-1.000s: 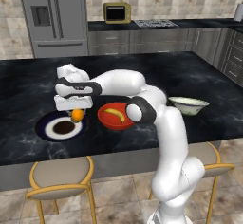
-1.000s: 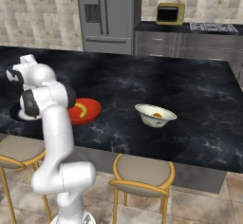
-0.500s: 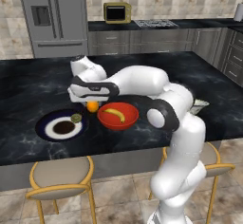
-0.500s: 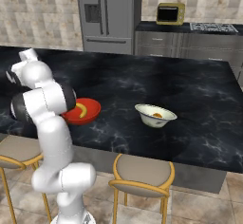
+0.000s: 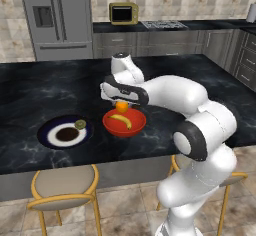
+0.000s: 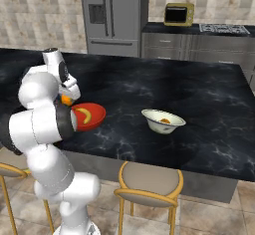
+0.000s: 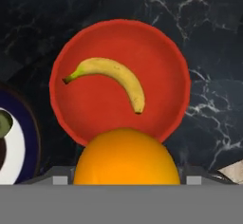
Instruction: Take the fruits from the plate on the dining counter and place two fruits in each bowl.
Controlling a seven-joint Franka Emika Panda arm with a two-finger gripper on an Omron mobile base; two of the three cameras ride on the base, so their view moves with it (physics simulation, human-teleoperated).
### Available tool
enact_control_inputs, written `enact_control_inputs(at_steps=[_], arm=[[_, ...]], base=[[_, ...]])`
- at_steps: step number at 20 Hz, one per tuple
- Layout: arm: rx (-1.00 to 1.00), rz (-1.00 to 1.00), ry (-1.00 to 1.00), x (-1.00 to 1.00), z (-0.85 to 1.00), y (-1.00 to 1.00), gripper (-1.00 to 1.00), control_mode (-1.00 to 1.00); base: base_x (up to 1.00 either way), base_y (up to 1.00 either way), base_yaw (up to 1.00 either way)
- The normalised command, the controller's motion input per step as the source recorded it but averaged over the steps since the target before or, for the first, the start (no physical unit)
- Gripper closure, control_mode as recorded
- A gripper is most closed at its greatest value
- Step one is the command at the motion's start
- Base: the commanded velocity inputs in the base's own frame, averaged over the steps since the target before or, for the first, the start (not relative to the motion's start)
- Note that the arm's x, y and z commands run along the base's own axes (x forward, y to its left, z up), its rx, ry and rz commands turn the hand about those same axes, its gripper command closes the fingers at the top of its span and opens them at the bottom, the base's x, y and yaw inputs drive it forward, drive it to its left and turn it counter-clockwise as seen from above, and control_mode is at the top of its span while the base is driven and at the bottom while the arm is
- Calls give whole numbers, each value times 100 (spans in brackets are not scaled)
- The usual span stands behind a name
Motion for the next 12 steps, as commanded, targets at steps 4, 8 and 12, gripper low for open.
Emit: enact_control_inputs(at_steps=[4,8,12], arm=[[18,-7,0,-3,20,-100,100,-100],[22,-6,0,0,15,-96,100,-100],[22,-4,4,2,15,-90,100,-100]], base=[[0,0,0],[0,0,0],[0,0,0]])
